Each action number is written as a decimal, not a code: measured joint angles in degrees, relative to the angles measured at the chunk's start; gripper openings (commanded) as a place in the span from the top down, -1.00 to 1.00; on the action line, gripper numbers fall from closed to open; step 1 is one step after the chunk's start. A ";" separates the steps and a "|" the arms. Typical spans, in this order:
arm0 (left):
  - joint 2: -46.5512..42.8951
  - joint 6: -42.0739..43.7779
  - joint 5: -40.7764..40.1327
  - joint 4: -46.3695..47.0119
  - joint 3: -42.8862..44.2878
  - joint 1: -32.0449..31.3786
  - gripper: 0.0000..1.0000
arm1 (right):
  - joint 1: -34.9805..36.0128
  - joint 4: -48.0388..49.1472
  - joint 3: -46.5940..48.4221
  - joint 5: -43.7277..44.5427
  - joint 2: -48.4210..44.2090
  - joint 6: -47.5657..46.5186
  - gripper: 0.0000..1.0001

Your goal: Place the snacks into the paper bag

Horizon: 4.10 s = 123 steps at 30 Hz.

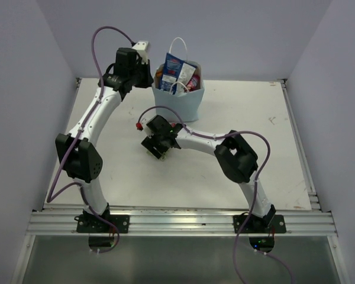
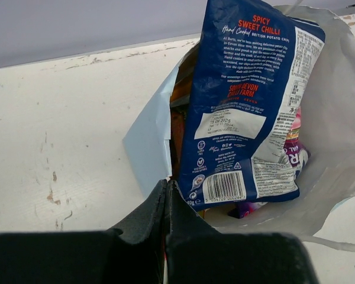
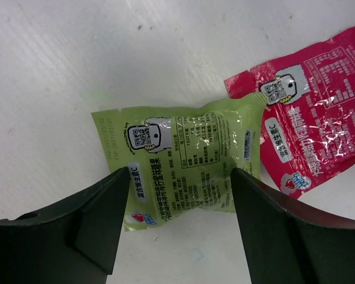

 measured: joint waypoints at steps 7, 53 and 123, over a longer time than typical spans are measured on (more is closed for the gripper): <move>-0.98 0.70 0.02 -0.44 -1.05 0.00 1.00 | 0.07 4.00 0.20 2.73 1.66 -0.11 0.20; -1.38 -0.63 1.38 1.70 -2.67 0.90 1.00 | -19.02 -4.28 36.13 2.86 1.20 3.76 -0.20; -1.38 -0.61 2.71 3.34 -3.52 1.49 1.00 | -5.27 6.97 9.42 17.70 9.18 8.87 0.32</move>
